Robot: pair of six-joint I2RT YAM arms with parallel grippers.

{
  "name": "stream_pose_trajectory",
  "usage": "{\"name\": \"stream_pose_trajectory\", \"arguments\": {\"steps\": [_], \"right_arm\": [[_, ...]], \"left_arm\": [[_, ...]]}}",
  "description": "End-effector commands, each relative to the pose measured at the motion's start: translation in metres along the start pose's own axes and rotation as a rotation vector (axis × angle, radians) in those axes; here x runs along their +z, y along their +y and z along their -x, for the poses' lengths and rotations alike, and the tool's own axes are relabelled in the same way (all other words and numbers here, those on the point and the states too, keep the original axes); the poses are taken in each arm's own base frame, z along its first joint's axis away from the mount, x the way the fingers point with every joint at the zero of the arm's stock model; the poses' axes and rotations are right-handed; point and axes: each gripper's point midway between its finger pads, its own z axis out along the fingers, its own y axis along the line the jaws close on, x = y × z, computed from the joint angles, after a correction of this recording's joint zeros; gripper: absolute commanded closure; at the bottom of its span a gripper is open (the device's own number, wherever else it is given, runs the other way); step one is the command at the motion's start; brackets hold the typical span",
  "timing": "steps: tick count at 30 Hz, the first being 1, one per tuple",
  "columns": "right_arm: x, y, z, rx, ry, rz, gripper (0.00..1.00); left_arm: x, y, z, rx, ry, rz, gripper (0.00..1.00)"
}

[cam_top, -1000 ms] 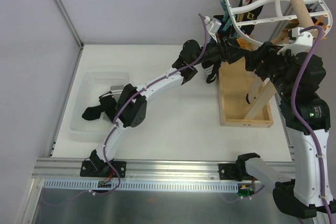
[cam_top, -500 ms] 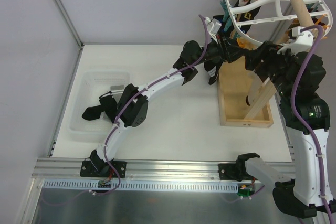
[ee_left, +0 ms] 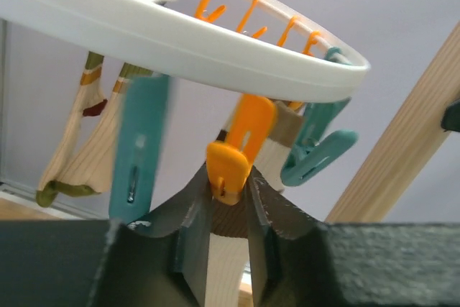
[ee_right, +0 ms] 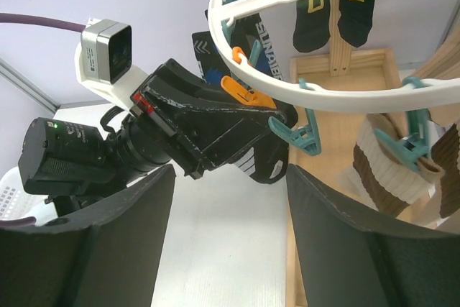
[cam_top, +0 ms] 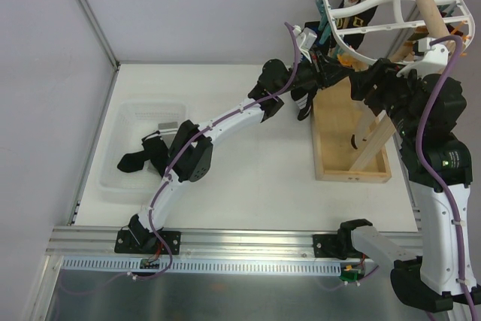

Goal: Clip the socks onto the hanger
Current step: Open the clamp at the hanger.

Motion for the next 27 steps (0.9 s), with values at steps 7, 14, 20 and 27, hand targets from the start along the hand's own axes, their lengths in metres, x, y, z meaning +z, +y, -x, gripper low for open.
{"name": "stream_pose_trajectory", "arguments": {"steps": [7,14,20,27], "right_arm": [[0.030,0.017,0.015,0.006,-0.034,0.068,0.33],[0.046,0.037,0.008,-0.045,0.013,0.182,0.32],[0.051,0.045,0.005,-0.081,0.031,0.234,0.31],[0.060,0.053,0.006,-0.073,0.049,0.258,0.31]], "left_arm": [[-0.001,-0.033,0.030,0.073,-0.078,-0.048,0.95],[-0.020,-0.039,0.042,0.081,-0.098,0.063,0.95],[-0.025,-0.058,0.054,0.106,-0.089,0.067,0.96],[-0.023,-0.066,0.056,0.132,-0.082,0.078,1.00]]}}
